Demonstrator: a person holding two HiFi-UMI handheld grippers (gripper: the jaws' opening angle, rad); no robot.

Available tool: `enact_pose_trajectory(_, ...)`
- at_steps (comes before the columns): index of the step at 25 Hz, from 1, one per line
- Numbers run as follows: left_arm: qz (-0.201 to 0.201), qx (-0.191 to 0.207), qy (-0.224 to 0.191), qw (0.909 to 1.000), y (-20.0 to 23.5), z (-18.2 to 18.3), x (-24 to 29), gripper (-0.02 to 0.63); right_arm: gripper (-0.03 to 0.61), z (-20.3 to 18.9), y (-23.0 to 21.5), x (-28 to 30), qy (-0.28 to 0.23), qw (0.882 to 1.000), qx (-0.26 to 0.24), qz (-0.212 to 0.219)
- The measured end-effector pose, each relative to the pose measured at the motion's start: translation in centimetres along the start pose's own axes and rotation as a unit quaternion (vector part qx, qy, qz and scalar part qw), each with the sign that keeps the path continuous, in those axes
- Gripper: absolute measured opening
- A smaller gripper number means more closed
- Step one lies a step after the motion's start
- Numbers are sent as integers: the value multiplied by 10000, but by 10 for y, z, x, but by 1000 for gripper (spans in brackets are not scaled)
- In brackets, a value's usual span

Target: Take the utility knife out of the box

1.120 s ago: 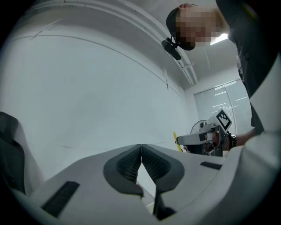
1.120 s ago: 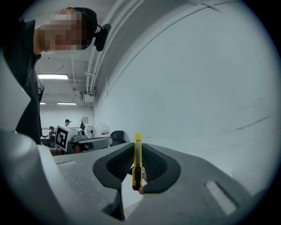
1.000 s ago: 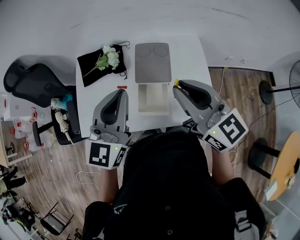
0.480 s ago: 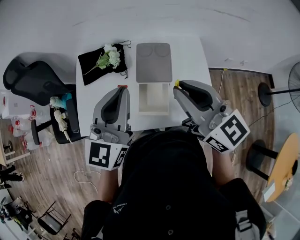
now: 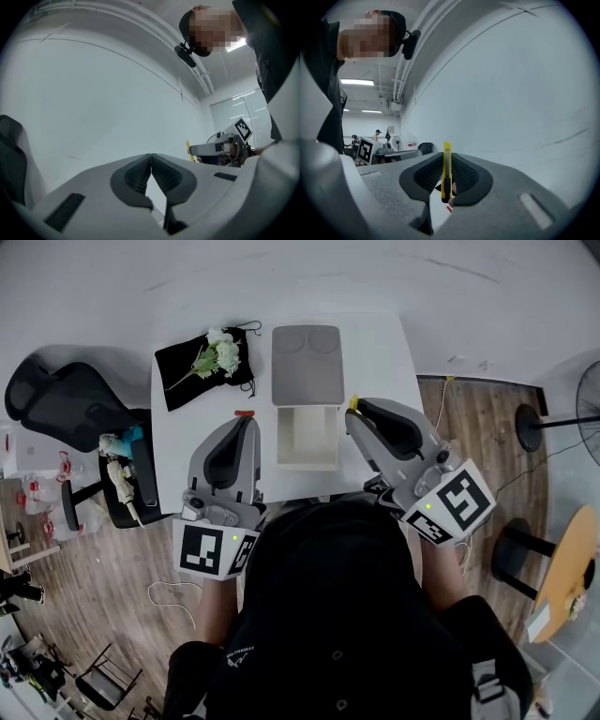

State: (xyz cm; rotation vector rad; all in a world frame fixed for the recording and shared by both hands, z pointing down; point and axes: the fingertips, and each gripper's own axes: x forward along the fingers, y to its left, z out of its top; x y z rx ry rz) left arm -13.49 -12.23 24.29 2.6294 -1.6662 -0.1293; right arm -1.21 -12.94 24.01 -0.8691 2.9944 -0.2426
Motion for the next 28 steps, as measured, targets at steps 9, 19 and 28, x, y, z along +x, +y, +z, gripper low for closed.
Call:
enact_pose_trajectory(9,33,-15,29,10000,1,-3,-3,6,58,-4,1,1,25,10000,-9,7)
enact_pose_trajectory(19,104,-62,59,9999,3,-8,-7,6,58,-8,-1,2,89,10000,2,12)
enact_pose_trajectory(28,68,-107,115,9999,2,-12,-5,6,58,-13,-4,3,183,9998,39,-41)
